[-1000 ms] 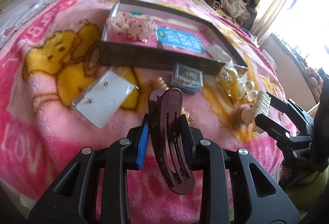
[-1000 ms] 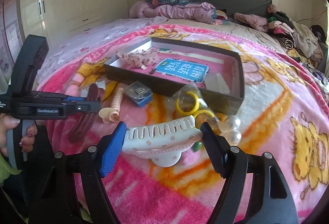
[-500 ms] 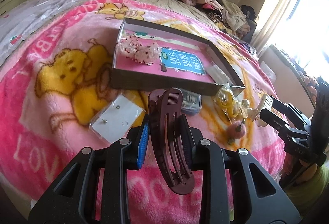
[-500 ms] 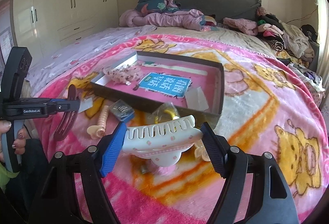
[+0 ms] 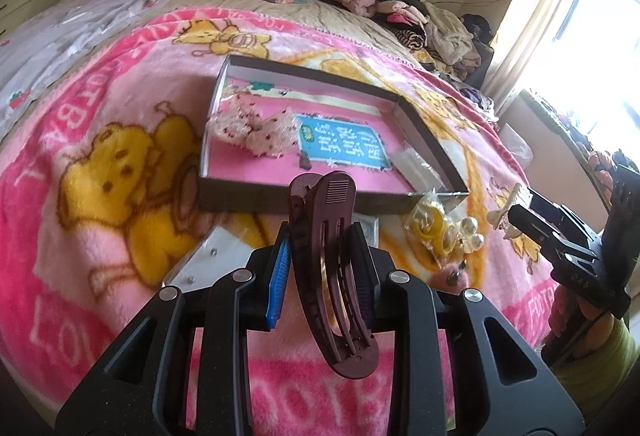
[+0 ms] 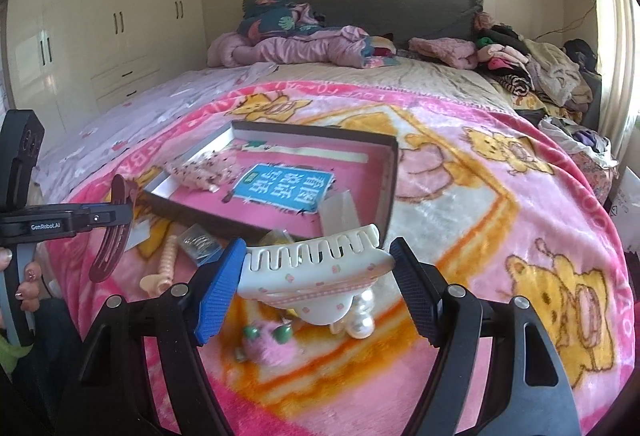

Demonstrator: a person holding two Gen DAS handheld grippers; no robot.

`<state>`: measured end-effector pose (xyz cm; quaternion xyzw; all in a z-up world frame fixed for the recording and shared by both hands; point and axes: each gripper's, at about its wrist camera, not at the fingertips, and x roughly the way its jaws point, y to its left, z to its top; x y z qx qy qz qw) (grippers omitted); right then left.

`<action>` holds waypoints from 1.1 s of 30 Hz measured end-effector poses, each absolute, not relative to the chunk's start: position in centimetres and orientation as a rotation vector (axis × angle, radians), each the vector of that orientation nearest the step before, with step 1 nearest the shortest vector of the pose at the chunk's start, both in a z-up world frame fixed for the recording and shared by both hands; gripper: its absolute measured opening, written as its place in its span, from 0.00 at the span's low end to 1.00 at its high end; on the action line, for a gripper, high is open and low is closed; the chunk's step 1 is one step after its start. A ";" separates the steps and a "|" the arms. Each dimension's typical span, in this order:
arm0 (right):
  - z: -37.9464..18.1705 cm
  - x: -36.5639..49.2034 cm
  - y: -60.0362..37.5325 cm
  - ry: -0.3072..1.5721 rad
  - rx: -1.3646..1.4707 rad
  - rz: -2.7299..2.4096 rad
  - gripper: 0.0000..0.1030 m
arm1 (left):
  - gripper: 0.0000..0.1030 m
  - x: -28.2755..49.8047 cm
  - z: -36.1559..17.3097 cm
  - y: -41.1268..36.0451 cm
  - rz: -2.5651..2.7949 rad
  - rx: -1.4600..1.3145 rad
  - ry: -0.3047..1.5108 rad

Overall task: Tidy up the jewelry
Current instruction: 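Carry the brown clip into the tray with the left gripper while the right places the claw clip there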

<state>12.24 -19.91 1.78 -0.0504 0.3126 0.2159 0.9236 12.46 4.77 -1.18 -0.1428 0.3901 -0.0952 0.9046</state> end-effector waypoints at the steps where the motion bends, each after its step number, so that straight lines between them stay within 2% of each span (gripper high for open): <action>1: 1.9 12.4 -20.1 0.639 -0.102 0.438 0.69 | 0.21 12.7 -1.0 4.6 -0.201 -0.293 0.803; 9: 2.4 13.1 -20.3 0.630 -0.103 0.421 0.69 | 0.21 15.2 0.7 3.1 -0.243 -0.274 0.785; 33: 3.8 17.7 -18.3 0.593 -0.128 0.394 0.69 | 0.21 22.0 0.6 4.0 -0.238 -0.251 0.772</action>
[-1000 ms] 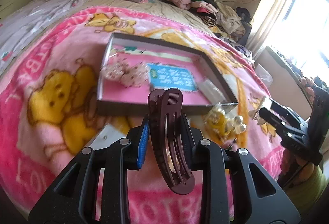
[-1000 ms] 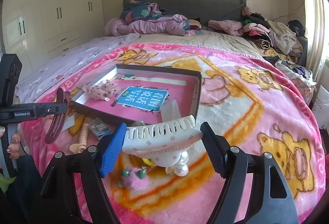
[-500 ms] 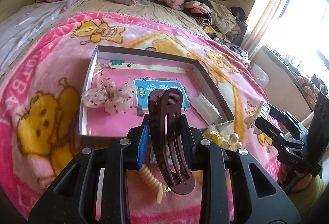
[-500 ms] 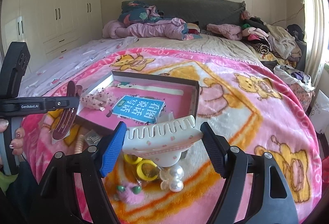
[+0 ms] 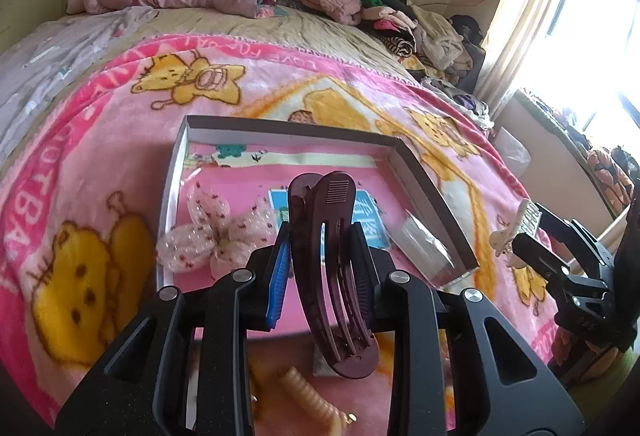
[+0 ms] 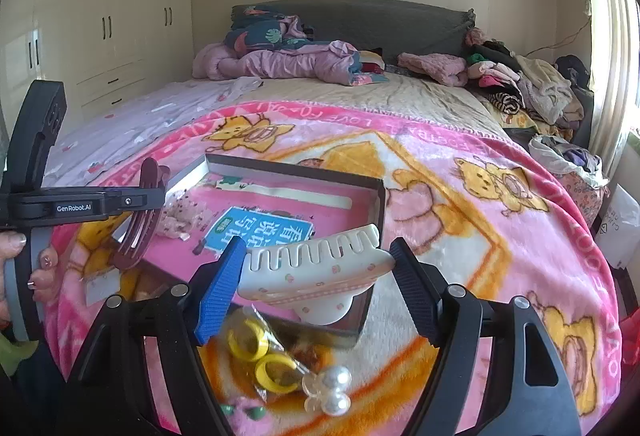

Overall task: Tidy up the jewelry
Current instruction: 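Carry the brown clip into the tray with the left gripper while the right places the claw clip there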

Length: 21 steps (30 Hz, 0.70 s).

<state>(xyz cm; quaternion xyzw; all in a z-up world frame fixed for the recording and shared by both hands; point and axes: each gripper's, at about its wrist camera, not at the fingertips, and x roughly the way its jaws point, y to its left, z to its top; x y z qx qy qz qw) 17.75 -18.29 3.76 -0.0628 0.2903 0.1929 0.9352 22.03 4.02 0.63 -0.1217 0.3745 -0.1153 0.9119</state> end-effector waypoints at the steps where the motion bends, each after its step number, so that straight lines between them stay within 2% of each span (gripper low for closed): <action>1: 3.8 18.0 -18.1 0.592 -0.132 0.391 0.69 | 0.21 22.1 0.6 4.2 -0.237 -0.251 0.771; 21: 2.1 24.5 -15.4 0.616 -0.163 0.352 0.69 | 0.21 25.1 -1.8 6.7 -0.197 -0.263 0.765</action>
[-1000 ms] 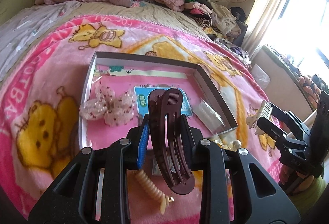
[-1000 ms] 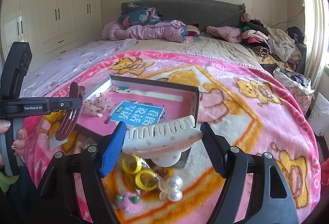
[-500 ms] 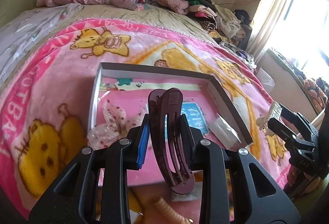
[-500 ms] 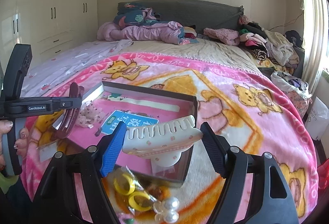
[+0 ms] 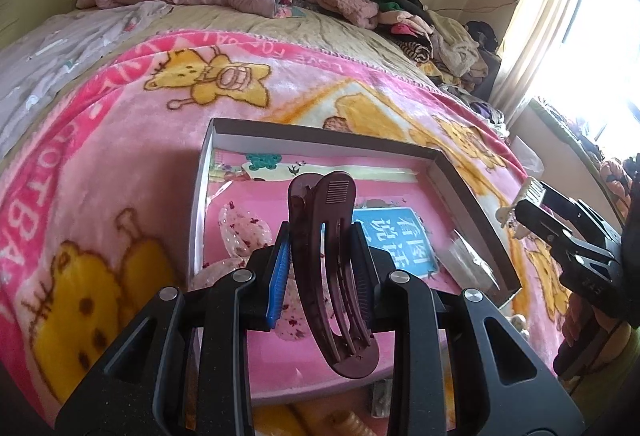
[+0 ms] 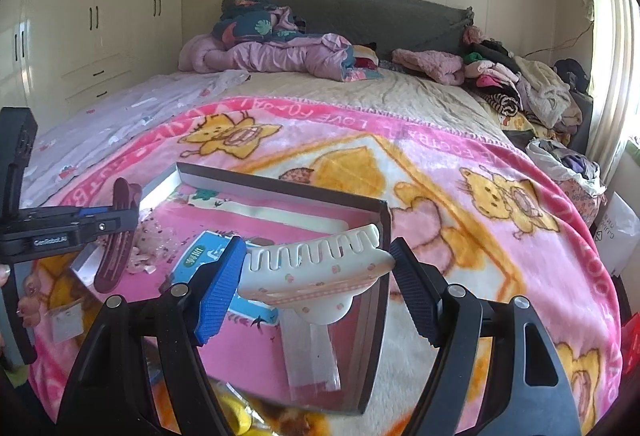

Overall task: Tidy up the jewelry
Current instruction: 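Carry the brown clip into the tray with the left gripper while the right places the claw clip there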

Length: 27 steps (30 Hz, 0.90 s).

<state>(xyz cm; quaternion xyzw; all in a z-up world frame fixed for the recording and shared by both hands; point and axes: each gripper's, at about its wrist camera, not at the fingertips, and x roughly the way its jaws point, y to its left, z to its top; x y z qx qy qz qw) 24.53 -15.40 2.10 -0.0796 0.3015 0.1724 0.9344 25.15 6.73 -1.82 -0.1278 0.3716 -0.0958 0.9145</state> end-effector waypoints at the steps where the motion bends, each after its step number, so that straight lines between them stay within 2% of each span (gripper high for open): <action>1: 1.8 24.9 -15.4 0.625 -0.159 0.352 0.69 | 0.21 25.2 -1.9 6.7 -0.198 -0.263 0.766; 27: -4.1 30.0 -13.8 0.804 -0.157 0.354 0.69 | 0.20 24.6 -4.8 5.2 -0.210 -0.236 0.856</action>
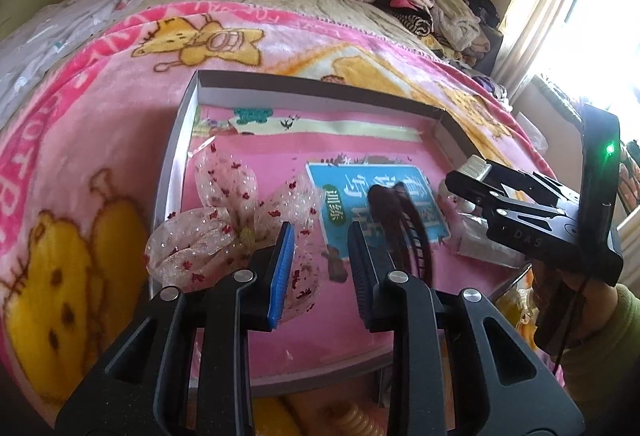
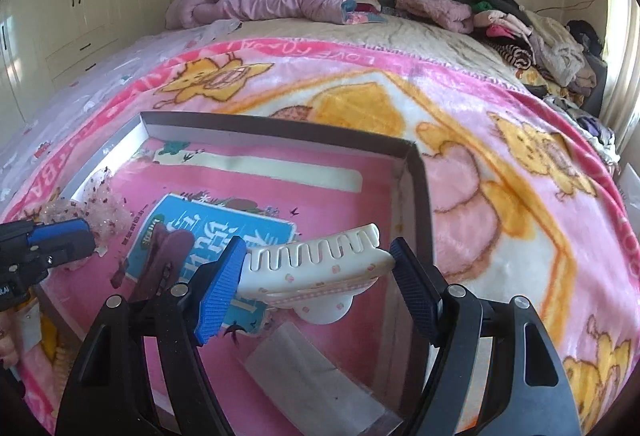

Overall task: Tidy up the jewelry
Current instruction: 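Carry the brown clip into the tray with the left gripper while the right places the claw clip there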

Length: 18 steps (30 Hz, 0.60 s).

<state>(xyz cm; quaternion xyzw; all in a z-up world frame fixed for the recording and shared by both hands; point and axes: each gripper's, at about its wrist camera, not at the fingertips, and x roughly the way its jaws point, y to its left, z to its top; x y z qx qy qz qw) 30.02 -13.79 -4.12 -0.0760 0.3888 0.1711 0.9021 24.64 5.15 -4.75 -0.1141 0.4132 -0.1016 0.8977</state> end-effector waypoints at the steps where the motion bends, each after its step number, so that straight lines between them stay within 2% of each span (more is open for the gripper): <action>1: -4.1 29.9 -13.8 0.803 -0.156 0.357 0.69 | 0.20 24.6 -4.7 5.1 -0.209 -0.236 0.859; 9: -3.7 28.9 -14.1 0.808 -0.135 0.380 0.70 | 0.25 23.9 -4.5 5.3 -0.204 -0.242 0.877; 18: -2.2 27.4 -15.0 0.773 -0.113 0.387 0.78 | 0.33 23.2 -3.7 5.0 -0.215 -0.240 0.874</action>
